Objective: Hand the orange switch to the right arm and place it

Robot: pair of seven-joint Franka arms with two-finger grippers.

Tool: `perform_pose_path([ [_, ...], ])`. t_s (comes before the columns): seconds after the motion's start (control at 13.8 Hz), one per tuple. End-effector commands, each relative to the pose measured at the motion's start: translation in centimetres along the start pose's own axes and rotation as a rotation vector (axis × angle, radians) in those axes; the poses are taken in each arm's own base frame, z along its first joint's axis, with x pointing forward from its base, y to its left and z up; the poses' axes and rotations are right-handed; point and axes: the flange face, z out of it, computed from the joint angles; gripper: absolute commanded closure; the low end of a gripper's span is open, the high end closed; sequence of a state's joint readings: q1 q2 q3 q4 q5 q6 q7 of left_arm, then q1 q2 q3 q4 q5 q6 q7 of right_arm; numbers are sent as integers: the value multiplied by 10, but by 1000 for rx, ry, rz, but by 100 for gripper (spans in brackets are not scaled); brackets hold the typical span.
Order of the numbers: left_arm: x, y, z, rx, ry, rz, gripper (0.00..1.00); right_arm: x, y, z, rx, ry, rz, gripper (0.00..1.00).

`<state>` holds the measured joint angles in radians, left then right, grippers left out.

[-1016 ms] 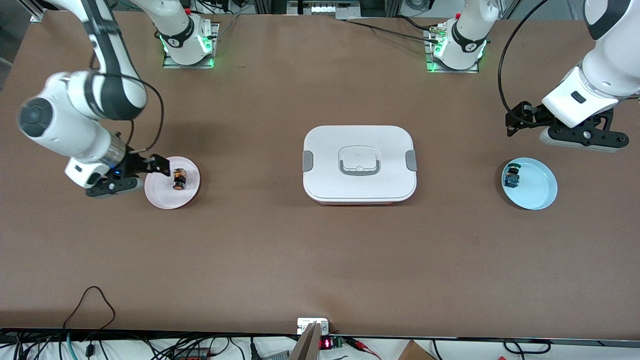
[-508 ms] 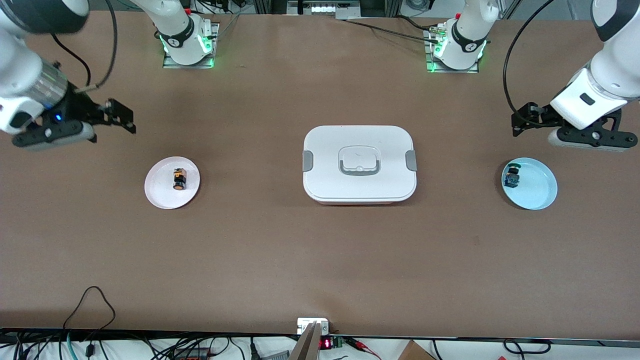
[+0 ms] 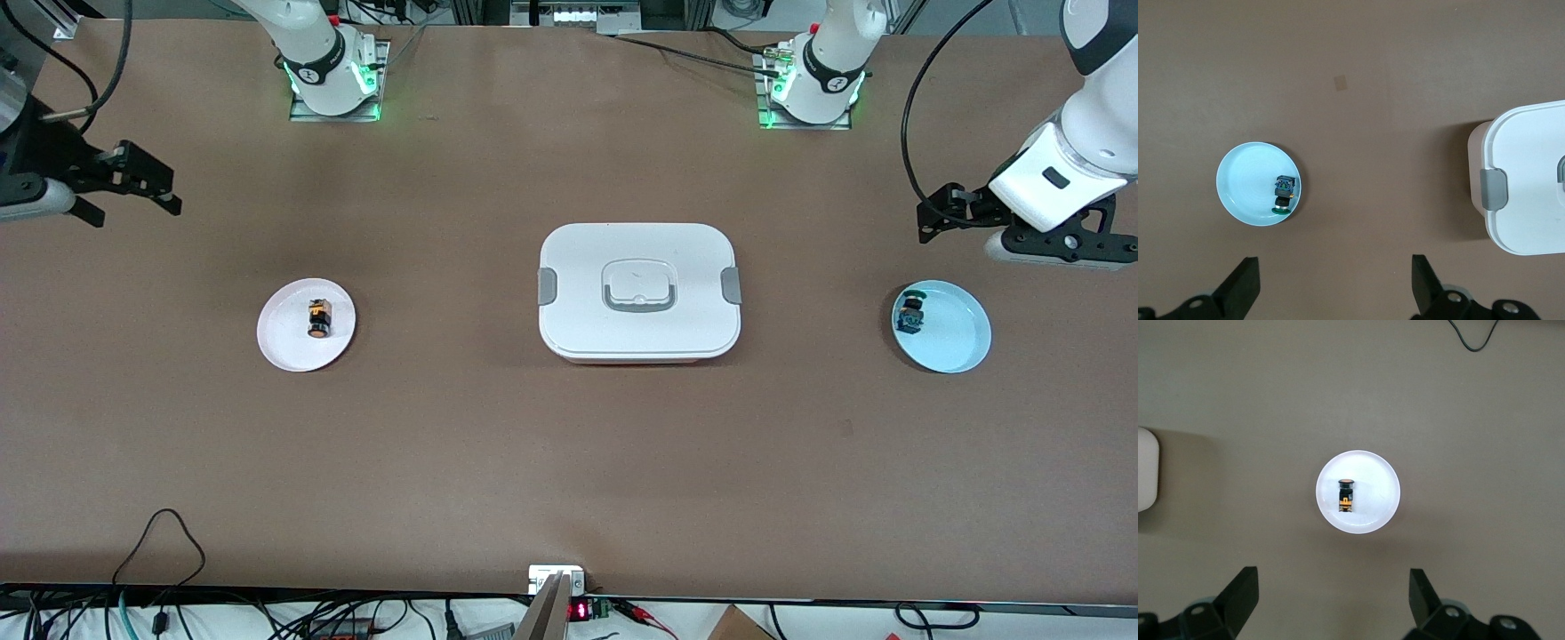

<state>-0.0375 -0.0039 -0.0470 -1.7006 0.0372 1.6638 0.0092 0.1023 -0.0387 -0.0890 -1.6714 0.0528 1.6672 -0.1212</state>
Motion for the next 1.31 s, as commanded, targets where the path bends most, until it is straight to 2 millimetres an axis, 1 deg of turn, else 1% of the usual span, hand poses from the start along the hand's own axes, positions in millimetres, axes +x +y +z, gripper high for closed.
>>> perform_pose_path([
  [0.0,1,10,-14,-14,13,10,0,3,-6,-3,-11,-21,-13,0],
  [0.15,1,17,-16,-13,12,22,0,5,-11,-5,-19,-10,-26,0],
  [0.29,1,24,-16,-2,13,44,0,5,-10,-6,-30,-19,-42,0],
  [0.36,1,24,-18,-1,16,50,0,7,-12,-2,-33,-31,-43,0],
  [0.51,1,24,-18,-1,16,50,0,8,-20,-3,-32,-31,-56,0],
  [0.65,2,23,-16,-4,13,43,0,9,-25,-7,-33,-25,-61,0],
  [0.87,5,21,-11,-7,7,35,0,9,-20,-7,-31,-22,-58,0],
  [1.23,5,21,-12,-5,7,34,0,10,-21,-5,-23,-24,-54,0],
])
